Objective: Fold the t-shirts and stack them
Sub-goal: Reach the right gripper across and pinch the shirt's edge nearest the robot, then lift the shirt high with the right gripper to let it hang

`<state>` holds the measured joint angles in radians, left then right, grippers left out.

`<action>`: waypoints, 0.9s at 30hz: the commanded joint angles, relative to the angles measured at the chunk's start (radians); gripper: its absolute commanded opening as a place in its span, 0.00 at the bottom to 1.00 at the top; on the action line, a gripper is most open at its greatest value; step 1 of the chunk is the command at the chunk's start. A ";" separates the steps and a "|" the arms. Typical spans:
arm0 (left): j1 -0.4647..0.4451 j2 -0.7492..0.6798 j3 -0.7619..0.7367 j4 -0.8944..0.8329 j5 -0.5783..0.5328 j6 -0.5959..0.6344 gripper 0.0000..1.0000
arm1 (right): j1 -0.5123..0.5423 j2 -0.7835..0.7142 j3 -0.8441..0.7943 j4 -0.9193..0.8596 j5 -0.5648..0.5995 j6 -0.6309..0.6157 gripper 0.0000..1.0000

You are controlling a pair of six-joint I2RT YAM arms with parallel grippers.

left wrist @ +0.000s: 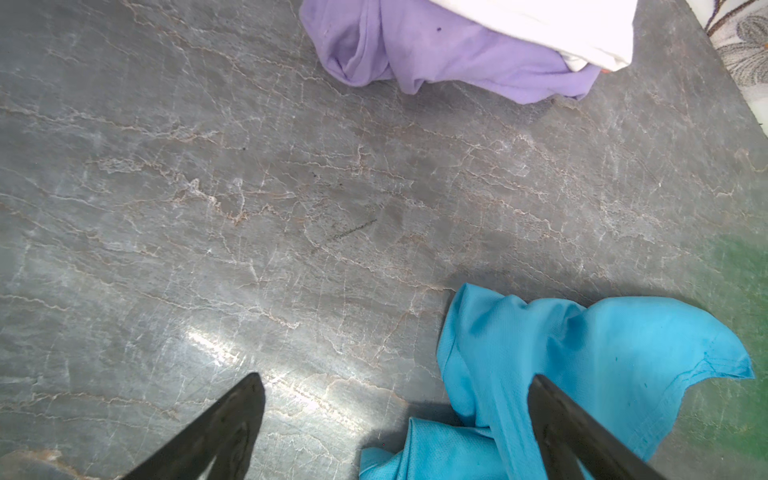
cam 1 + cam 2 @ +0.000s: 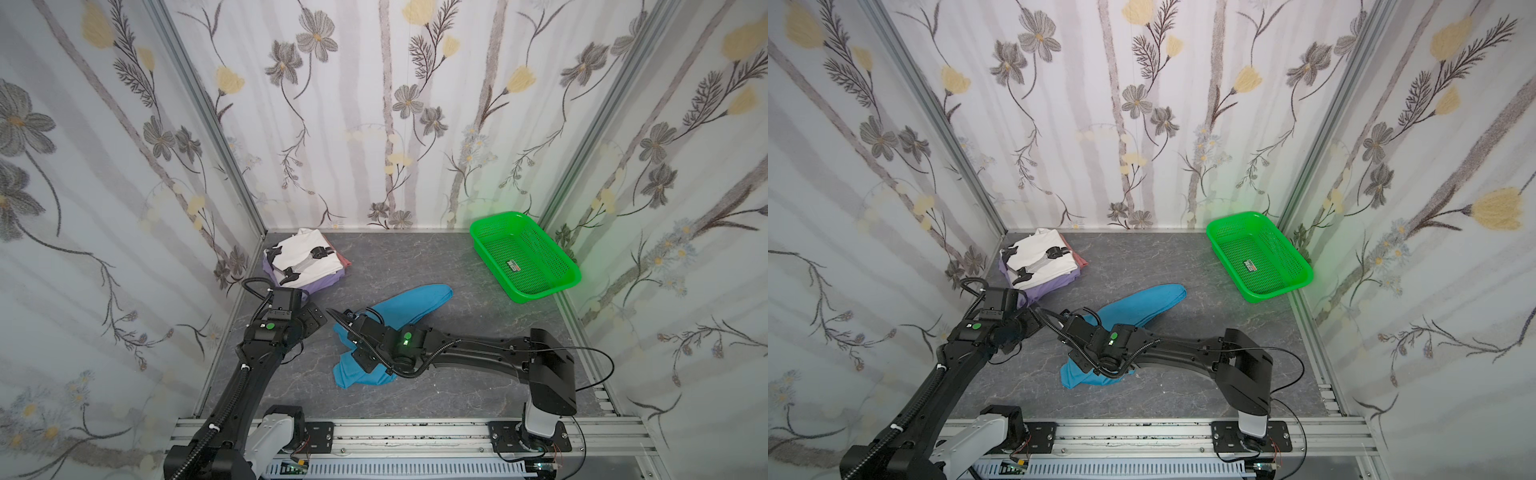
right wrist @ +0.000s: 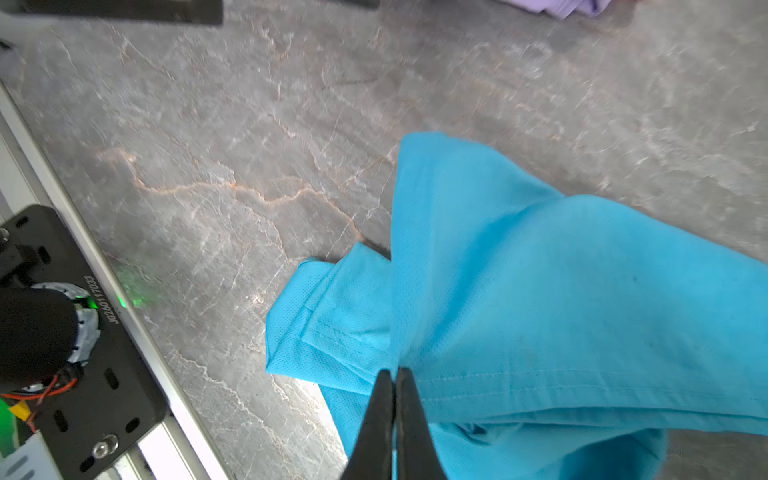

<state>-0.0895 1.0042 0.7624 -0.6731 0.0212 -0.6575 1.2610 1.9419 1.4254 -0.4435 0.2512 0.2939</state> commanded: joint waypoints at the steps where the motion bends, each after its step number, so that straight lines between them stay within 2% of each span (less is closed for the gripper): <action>1: 0.002 0.016 0.015 0.069 0.083 0.021 1.00 | -0.030 -0.082 0.002 -0.058 0.084 0.005 0.00; 5: 0.001 0.039 0.008 0.184 0.270 0.019 1.00 | -0.101 -0.209 0.002 -0.114 0.195 -0.020 0.00; 9: -0.012 0.047 -0.049 0.377 0.448 -0.075 1.00 | -0.202 -0.356 0.047 -0.197 0.388 -0.050 0.00; 13: -0.064 0.082 -0.065 0.487 0.517 -0.121 1.00 | -0.252 -0.556 0.051 -0.143 0.612 -0.126 0.00; 15: -0.102 0.105 -0.059 0.513 0.532 -0.120 1.00 | -0.258 -0.636 0.024 -0.077 0.687 -0.195 0.00; 17: -0.143 0.139 -0.043 0.511 0.538 -0.114 1.00 | -0.283 -0.678 0.017 -0.080 0.747 -0.202 0.00; 20: -0.204 0.184 -0.037 0.537 0.559 -0.110 1.00 | -0.338 -0.730 -0.013 -0.135 0.775 -0.139 0.00; 27: -0.366 0.297 0.019 0.536 0.625 -0.011 0.94 | -0.437 -0.888 -0.187 -0.178 0.718 -0.009 0.00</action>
<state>-0.4210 1.2560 0.7582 -0.1638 0.6060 -0.7261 0.8391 1.0931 1.2793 -0.6155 0.9630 0.2165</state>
